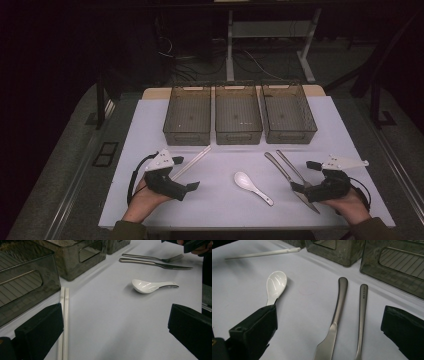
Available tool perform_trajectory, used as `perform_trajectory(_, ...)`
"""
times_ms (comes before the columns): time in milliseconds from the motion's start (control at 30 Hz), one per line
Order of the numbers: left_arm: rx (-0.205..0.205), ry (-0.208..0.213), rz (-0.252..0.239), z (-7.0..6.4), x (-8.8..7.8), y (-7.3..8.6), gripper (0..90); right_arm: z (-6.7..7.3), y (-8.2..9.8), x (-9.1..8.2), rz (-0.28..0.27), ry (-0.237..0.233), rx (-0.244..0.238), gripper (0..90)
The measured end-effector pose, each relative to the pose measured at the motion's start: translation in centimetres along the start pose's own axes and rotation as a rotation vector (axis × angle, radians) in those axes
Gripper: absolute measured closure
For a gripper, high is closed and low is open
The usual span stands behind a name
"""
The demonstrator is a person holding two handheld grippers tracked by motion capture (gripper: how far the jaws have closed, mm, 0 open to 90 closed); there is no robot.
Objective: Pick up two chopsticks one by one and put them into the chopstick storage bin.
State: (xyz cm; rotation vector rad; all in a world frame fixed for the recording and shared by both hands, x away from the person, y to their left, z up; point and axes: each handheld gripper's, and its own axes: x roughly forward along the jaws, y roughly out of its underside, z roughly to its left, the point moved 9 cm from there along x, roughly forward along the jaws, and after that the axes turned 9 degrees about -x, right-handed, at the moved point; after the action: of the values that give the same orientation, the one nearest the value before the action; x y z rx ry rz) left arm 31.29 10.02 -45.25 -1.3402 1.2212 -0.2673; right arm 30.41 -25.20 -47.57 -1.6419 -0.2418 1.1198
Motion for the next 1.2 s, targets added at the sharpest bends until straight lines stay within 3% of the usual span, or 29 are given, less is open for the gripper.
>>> perform_trajectory(567, 0.01, -0.008, 0.025, 0.2, 0.1, -0.3, 0.0, 0.0, -0.1, -0.2, -0.011, -0.005, 0.012, 0.7)
perform_trajectory(1200, 0.009, -0.015, 0.015, 1.2, 0.1, -1.7, 1.6, -0.1, -0.1, -0.4, -0.022, -0.003, 0.032, 0.7)
